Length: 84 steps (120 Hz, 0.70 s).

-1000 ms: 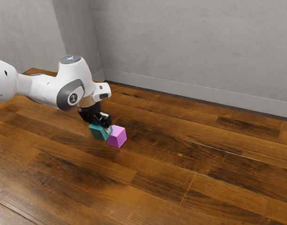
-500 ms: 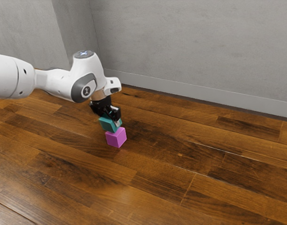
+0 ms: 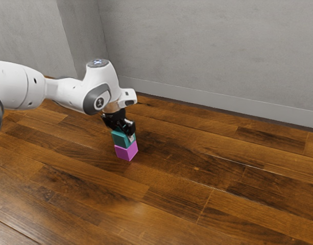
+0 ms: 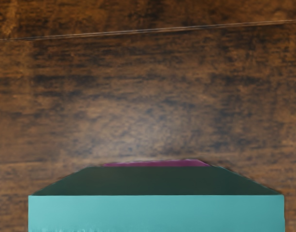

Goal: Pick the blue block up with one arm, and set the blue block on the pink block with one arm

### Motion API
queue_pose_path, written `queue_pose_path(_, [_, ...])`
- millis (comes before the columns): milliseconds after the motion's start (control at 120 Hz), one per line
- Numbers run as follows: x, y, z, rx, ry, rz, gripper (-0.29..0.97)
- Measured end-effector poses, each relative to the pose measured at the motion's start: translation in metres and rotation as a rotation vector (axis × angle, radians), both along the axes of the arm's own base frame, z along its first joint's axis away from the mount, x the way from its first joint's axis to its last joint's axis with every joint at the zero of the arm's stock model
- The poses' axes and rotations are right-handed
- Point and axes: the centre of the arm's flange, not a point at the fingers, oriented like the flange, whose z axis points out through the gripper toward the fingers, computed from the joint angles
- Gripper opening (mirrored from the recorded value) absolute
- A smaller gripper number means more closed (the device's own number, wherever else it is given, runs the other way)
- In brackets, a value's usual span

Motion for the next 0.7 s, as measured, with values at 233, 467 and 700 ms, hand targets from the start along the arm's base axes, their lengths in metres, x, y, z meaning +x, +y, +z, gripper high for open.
queue_pose_path(233, [0.000,-0.002,0.003,-0.018,-0.002,-0.004,0.50])
queue_pose_path(467, [-0.012,0.000,0.077,0.011,-0.081,-0.013,0.62])
queue_pose_path(700, [-0.096,-0.027,0.218,0.061,-0.093,-0.023,0.66])
